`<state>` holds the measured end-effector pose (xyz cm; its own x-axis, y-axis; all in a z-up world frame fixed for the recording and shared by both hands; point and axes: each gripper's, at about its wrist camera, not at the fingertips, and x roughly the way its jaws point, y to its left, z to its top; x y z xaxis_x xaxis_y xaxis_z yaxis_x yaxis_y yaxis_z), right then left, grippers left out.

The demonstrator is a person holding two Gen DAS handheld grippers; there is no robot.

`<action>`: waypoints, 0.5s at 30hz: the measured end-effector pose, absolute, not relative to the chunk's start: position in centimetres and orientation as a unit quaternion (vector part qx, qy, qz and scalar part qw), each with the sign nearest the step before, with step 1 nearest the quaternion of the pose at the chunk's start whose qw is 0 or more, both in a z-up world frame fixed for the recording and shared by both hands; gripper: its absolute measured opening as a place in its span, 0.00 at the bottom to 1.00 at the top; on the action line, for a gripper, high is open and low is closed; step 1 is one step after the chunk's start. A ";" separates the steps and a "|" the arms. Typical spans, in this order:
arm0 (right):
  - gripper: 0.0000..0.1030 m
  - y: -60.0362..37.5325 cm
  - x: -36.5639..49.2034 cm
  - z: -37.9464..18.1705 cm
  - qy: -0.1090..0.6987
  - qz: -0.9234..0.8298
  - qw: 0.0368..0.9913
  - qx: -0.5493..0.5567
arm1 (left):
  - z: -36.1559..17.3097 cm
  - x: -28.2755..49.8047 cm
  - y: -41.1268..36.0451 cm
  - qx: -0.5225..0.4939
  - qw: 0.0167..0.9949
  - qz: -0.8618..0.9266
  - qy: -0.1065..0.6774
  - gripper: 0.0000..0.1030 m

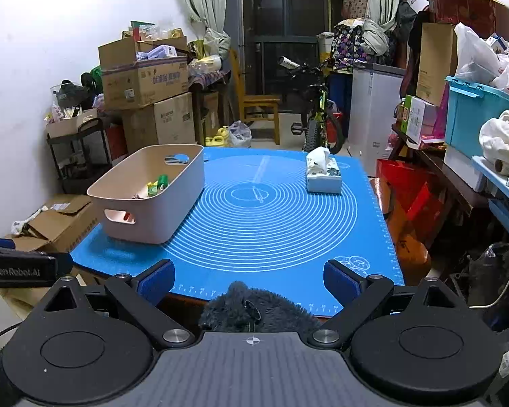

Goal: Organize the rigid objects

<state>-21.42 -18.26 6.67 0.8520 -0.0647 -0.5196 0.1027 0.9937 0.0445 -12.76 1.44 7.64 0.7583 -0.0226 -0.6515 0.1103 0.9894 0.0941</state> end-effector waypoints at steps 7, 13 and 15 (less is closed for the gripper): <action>0.92 -18.3 -21.6 6.6 0.267 -0.042 0.962 0.039 | 6.4 -13.4 1.0 0.076 0.932 -0.042 0.351 0.82; 0.92 -18.3 -21.6 6.6 0.270 -0.042 0.961 0.041 | 6.3 -13.5 0.5 0.087 0.932 -0.047 0.348 0.82; 0.92 -18.3 -21.6 6.5 0.271 -0.041 0.961 0.041 | 6.2 -13.4 0.4 0.091 0.932 -0.047 0.348 0.82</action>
<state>-21.59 -18.27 6.53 0.8496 -0.0571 -0.5243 0.1014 0.9933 0.0561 -13.37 0.36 6.19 0.7529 -0.0246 -0.6576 0.1516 0.9789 0.1368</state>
